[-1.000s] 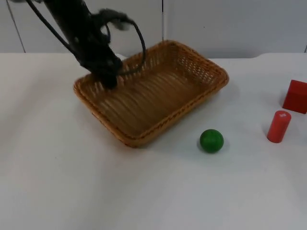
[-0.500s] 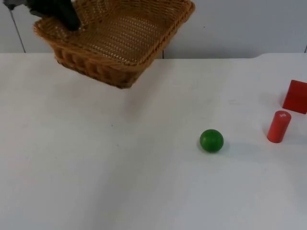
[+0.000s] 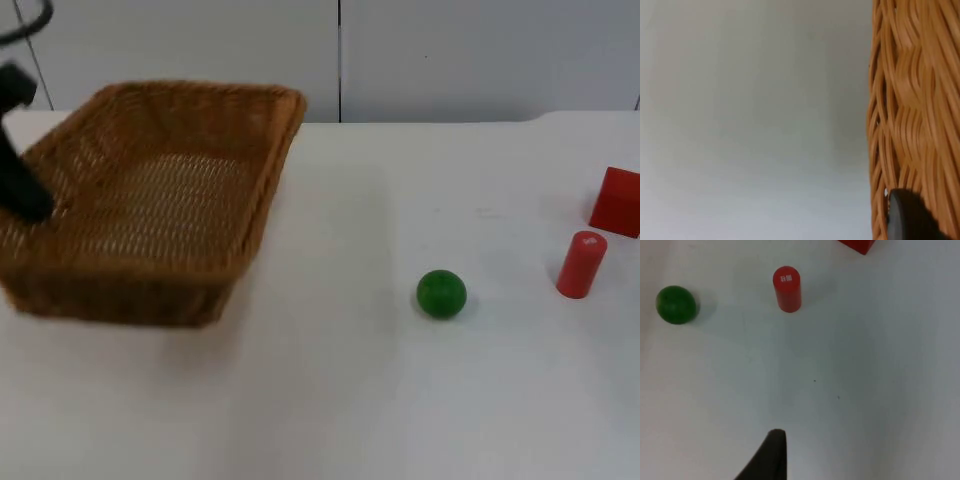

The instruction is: Pick up the basket with the left hand and place the object to the left of the red cylinder into the basket with the right hand.

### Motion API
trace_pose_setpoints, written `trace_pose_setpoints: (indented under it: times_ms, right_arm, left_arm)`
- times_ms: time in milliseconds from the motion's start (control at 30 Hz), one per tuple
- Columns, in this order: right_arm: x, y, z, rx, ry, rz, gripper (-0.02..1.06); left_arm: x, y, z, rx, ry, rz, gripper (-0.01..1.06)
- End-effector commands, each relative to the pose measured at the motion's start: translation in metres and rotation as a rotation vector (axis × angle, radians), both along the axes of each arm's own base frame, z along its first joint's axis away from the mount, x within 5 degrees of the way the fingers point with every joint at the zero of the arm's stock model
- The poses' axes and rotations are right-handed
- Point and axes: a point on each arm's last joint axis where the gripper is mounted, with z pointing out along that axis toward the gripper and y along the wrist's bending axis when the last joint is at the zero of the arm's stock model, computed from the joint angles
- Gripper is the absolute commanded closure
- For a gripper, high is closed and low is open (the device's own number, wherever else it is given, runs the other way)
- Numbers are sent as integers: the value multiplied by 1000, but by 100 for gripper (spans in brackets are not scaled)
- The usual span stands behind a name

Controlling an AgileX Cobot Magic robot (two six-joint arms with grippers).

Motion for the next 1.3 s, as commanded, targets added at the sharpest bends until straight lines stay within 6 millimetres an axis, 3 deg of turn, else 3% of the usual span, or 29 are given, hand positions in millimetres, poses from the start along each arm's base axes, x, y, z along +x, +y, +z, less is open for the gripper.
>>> trace_pose_setpoints:
  times_ms: [0,67,200,600,900,1033,1067,1167,1200,1267]
  right_arm:
    - [1,0,2,21,-22,-8,-1]
    - [2,1,2,24,-27,-9,-1]
    - [2,1,3,35,-29,-9,-1]
    - [2,6,2,58,-26,36,-1]
    - [7,24,-1,137,45,186,-1]
    - [29,56,-3,116,107,301,-1]
    - [29,56,-3,116,107,301,-1]
    - [54,91,-10,28,127,377,-1]
    - [54,91,-10,28,127,377,-1]
    - [69,108,-21,-42,155,392,-1]
  left_arm:
    - [-16,0,-4,6,-45,66,105]
    - [-40,-2,-15,33,-69,76,105]
    - [-54,-7,-23,0,-95,110,105]
    - [-57,-9,-26,-13,-153,115,105]
    - [-57,-9,-26,-13,-153,115,105]
    - [-57,-9,-26,-14,-153,117,105]
    - [-57,-9,-26,-14,-153,117,105]
    - [-57,-9,-26,-14,-154,120,105]
    - [-57,-9,-26,-14,-154,120,105]
    - [-57,-9,-26,-14,-154,120,105]
